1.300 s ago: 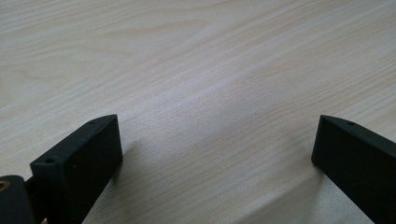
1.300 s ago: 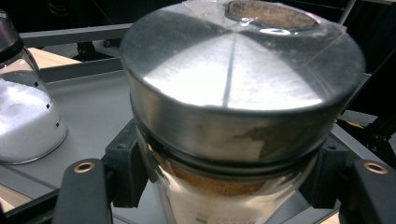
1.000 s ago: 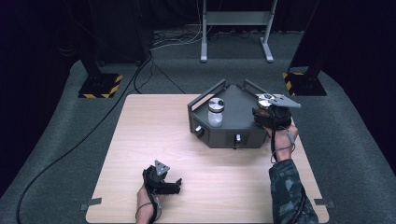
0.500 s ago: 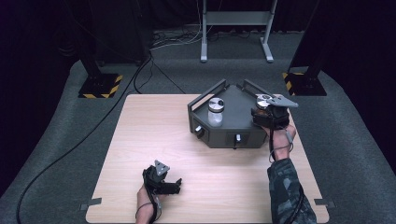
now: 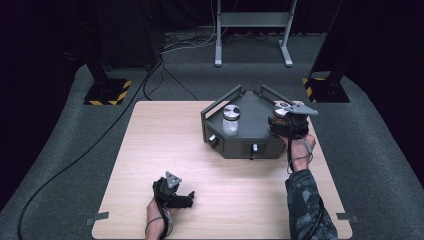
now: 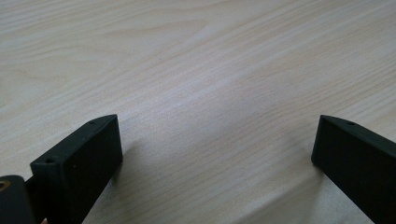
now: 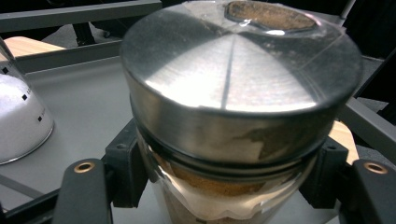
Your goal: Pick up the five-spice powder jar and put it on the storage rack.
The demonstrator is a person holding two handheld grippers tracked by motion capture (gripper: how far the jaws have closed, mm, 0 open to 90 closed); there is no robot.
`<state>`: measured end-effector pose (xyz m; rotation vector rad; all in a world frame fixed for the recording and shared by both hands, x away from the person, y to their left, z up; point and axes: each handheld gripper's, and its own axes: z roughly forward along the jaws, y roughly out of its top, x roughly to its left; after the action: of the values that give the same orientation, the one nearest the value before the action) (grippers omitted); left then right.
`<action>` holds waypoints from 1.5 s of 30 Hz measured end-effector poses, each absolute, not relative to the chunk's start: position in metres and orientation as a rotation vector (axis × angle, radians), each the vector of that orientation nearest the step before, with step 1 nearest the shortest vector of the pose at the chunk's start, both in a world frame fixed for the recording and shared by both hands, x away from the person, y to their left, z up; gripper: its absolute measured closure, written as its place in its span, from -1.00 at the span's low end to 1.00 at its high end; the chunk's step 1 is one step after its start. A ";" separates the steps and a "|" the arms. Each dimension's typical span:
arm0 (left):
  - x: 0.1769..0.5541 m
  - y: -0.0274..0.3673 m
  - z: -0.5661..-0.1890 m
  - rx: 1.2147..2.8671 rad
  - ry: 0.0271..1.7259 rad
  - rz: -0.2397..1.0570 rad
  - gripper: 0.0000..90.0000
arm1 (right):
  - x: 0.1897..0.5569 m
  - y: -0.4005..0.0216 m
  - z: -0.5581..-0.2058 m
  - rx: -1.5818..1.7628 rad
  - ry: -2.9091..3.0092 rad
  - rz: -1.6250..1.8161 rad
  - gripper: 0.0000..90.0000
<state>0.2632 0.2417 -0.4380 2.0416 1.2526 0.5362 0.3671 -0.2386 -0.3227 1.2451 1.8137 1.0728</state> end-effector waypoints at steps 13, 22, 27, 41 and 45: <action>0.263 0.242 -0.438 2.040 1.251 0.534 -0.96 | 0.371 -0.240 -0.325 1.272 1.818 1.069 -0.33; 0.263 0.242 -0.438 2.039 1.251 0.534 -0.96 | 0.371 -0.241 -0.327 1.281 1.812 1.080 -0.33; 0.263 0.242 -0.438 2.040 1.251 0.535 -0.96 | 0.369 -0.246 -0.332 1.292 1.795 1.112 -0.33; 0.263 0.242 -0.438 2.041 1.250 0.536 -0.96 | 0.370 -0.248 -0.332 1.299 1.799 1.121 -0.33; 0.263 0.242 -0.438 2.040 1.250 0.535 -0.96 | 0.371 -0.247 -0.330 1.299 1.808 1.109 -0.39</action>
<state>0.2630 0.2416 -0.4383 2.0401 1.2503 0.5354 0.3710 -0.2473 -0.3300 1.2991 1.8076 1.1095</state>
